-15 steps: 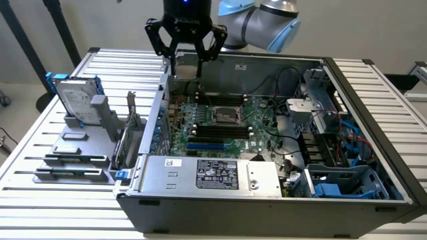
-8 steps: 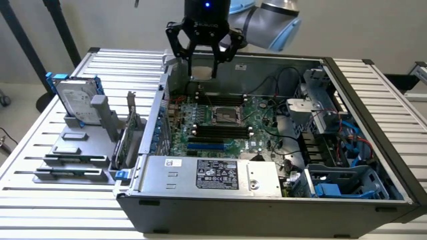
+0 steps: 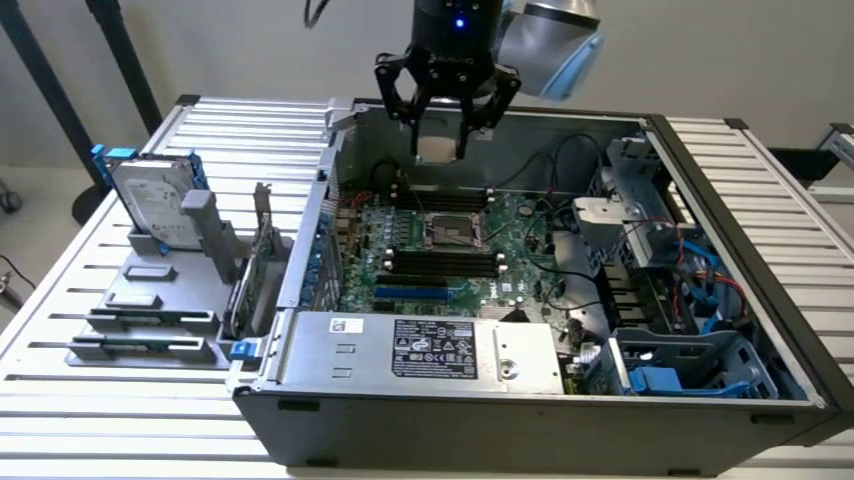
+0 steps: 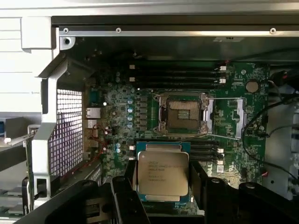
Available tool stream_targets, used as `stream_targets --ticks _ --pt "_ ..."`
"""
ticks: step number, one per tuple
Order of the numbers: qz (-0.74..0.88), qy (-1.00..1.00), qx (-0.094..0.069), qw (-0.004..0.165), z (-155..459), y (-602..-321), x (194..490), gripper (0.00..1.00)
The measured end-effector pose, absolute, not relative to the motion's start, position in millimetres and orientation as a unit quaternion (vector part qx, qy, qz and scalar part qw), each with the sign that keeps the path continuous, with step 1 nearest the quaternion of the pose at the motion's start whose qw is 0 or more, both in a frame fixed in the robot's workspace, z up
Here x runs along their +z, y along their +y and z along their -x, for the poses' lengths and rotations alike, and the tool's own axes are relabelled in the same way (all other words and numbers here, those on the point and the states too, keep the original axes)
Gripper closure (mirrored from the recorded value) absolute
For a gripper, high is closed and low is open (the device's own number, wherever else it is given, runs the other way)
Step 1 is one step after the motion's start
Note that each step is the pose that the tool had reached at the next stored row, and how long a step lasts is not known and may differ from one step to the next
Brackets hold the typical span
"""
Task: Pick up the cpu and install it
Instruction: 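Pick up the cpu and move it towards the insertion slot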
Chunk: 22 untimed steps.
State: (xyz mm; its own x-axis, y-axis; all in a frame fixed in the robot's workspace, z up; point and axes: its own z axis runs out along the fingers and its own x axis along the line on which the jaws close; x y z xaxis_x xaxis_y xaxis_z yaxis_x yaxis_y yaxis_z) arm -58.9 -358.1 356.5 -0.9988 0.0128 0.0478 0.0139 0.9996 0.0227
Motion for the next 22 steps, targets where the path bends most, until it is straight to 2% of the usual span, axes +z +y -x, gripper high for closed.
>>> stream_targets --ticks 5,22 --pt "0.007 -1.0 -0.012 0.024 41.5 -350.9 347.4 0.45" --pt "0.007 -1.0 -0.012 0.024 37.1 -335.5 316.5 0.45"
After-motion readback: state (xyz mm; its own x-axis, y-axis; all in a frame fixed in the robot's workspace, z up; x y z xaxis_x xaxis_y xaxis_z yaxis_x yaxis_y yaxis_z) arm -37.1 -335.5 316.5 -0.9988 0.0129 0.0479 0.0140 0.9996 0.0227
